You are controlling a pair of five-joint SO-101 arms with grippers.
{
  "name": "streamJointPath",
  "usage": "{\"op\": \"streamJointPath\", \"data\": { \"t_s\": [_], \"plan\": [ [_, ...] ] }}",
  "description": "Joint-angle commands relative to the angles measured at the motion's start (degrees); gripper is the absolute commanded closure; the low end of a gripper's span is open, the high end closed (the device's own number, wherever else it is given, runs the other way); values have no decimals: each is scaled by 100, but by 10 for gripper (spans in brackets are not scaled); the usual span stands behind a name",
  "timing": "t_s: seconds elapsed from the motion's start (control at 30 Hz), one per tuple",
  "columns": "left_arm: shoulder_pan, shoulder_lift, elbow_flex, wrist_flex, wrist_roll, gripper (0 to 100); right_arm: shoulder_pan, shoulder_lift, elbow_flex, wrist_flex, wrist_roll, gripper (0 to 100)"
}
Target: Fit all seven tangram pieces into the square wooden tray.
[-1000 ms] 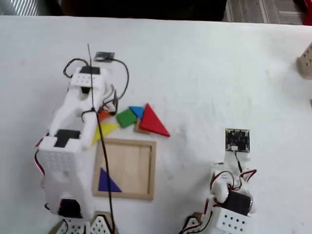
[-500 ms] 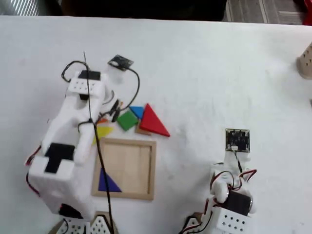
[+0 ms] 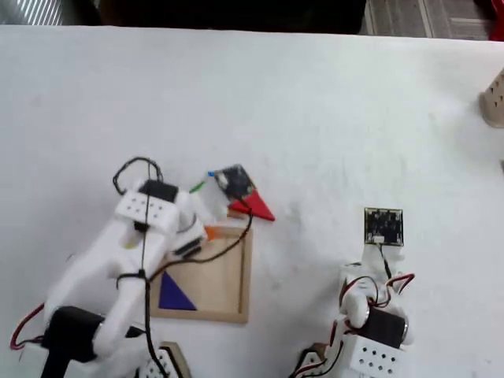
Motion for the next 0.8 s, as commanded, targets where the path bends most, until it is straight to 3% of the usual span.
{"op": "streamJointPath", "data": {
  "t_s": [0.0,0.27,0.47,0.53,0.77],
  "plan": [
    [514,-611,396,44,-651,978,31,-22,-26,-84,62,981],
    [1156,-1305,914,132,-721,965,31,-22,-26,-84,62,981],
    [1103,-1349,923,158,-440,693,31,-22,-26,-84,62,981],
    [1103,-1349,923,167,-431,653,31,-22,-26,-84,62,981],
    [1103,-1367,905,185,-378,796,31,-22,-26,-84,62,981]
  ]
}}
